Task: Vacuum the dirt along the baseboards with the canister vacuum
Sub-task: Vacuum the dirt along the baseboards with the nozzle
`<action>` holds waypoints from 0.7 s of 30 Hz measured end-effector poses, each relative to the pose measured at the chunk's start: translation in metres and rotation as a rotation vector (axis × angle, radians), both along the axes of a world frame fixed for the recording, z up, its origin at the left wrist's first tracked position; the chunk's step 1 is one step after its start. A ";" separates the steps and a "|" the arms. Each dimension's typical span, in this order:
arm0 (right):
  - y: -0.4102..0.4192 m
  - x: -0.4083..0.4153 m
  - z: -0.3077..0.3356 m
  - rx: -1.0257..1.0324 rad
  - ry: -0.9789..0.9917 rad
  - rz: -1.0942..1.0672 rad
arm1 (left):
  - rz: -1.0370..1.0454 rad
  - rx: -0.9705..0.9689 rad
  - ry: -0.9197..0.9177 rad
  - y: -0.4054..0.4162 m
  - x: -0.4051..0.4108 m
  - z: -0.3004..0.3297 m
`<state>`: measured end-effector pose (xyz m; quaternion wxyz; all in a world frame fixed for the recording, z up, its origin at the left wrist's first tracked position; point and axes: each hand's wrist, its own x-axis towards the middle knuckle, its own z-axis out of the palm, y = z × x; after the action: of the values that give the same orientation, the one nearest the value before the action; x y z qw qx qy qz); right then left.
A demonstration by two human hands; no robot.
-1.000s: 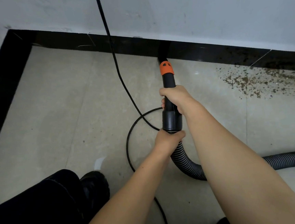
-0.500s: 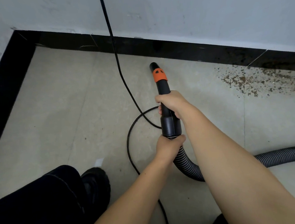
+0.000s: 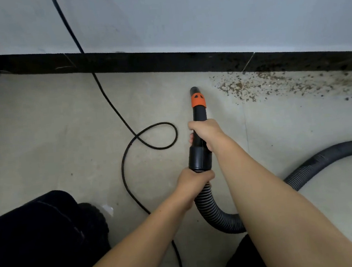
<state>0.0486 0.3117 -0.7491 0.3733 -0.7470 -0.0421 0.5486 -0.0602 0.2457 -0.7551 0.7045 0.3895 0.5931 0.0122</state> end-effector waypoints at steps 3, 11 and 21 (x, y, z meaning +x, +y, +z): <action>-0.026 0.011 -0.001 0.004 0.007 -0.117 | -0.113 -0.032 -0.005 -0.012 0.005 0.009; -0.089 0.050 0.006 -0.040 0.010 -0.147 | -0.132 -0.067 0.022 -0.075 0.042 0.007; -0.113 0.091 0.010 -0.033 -0.022 -0.254 | -0.229 -0.092 -0.026 -0.085 0.081 0.002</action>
<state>0.1398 0.1990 -0.7390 0.4268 -0.7583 0.0578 0.4894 0.0208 0.1612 -0.7531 0.7261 0.4219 0.5354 -0.0904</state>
